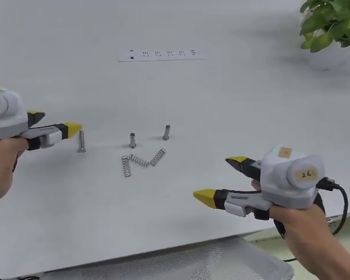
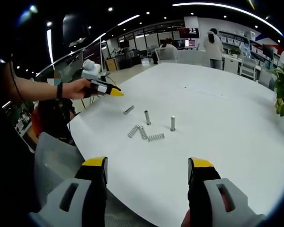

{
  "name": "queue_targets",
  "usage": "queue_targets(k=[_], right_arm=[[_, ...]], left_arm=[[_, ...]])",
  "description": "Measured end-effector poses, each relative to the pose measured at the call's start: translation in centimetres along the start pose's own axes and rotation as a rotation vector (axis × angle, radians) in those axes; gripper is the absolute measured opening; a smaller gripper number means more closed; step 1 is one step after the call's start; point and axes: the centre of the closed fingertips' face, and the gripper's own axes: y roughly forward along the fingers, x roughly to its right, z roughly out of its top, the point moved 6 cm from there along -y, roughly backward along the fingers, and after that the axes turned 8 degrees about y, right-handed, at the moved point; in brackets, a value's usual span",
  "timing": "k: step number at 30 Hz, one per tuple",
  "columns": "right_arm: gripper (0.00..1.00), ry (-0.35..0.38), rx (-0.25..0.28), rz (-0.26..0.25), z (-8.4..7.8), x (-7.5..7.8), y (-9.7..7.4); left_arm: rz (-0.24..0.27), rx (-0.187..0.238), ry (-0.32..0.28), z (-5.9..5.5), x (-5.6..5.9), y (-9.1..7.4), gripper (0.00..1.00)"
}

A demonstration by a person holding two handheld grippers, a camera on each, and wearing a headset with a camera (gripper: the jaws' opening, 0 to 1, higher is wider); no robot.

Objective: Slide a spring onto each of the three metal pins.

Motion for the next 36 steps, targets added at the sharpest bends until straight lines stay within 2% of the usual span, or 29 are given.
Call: queue_targets(k=[8,20,23,26,29,36], right_arm=[[0.68,0.013,-0.012,-0.008,-0.4,0.5,0.1],[0.67,0.020,-0.032,0.005,-0.7,0.3,0.8],[0.67,0.020,-0.038,0.007,-0.8,0.2,0.9],[0.67,0.021,-0.043,0.007,-0.9,0.3,0.9],[0.66,0.017,-0.053,0.006,-1.0,0.3,0.9],[0.66,0.018,-0.060,0.004,-1.1,0.5,0.7]], left_arm=[[0.010,-0.043,-0.046,-1.7,0.1,1.9,0.50],[0.029,-0.102,-0.105,-3.6,0.4,3.8,0.32],[0.022,-0.111,-0.111,-3.9,0.6,4.3,0.30],[0.029,-0.128,-0.092,-4.2,0.6,4.9,0.27],[0.042,-0.140,-0.087,-4.3,0.6,5.2,0.21],[0.056,-0.142,-0.081,-4.0,0.6,5.9,0.15]])
